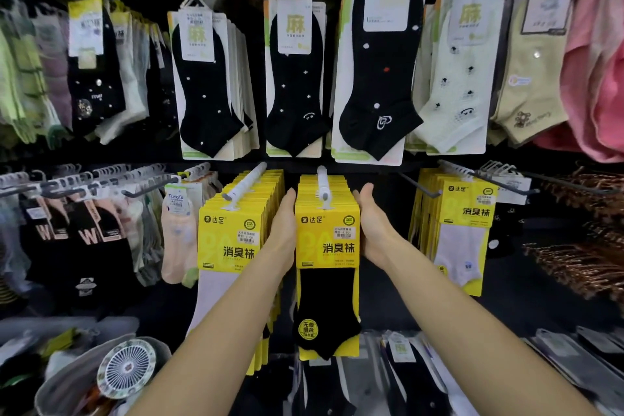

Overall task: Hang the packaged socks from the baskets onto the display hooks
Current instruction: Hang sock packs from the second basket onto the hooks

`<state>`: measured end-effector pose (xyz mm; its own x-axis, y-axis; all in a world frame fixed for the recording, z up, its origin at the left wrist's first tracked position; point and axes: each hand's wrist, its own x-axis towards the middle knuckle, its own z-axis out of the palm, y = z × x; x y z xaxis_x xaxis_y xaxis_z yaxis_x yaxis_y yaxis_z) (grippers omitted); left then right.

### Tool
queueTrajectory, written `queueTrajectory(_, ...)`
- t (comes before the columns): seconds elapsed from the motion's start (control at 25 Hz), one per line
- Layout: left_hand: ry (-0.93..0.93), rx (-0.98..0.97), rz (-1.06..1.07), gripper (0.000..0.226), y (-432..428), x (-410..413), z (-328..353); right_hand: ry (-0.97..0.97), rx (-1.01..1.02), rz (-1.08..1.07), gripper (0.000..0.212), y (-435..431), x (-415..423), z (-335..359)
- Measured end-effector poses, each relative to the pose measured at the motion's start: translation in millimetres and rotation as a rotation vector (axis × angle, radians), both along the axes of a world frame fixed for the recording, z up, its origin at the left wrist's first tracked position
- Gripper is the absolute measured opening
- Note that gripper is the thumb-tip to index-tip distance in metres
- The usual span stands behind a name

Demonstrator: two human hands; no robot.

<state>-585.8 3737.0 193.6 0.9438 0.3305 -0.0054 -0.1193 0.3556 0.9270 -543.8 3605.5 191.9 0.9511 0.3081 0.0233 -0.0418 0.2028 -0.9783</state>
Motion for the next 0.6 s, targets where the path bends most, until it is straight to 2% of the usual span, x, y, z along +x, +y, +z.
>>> queueTrajectory(0.24, -0.049, 0.068, 0.003, 0.045, -12, -22, -4, -0.068, -0.046, -0.048, 0.049, -1, -23, 4)
queueTrajectory(0.32, -0.107, 0.055, -0.014, 0.047, -13, -39, -9, -0.098, -0.074, -0.079, 0.055, -10, -30, 0)
queueTrajectory(0.44, -0.194, 0.254, -0.055, 0.037, -17, -76, -50, -0.308, -0.176, -0.161, 0.06, -24, -54, -26)
queueTrajectory(0.48, -0.192, 0.306, -0.058, 0.042, -18, -86, -65, -0.368, -0.196, -0.188, 0.06, -27, -65, -35)
queueTrajectory(0.6, -0.186, 0.259, -0.054, 0.048, -5, -109, -83, -0.471, -0.154, -0.256, 0.047, -22, -96, -53)
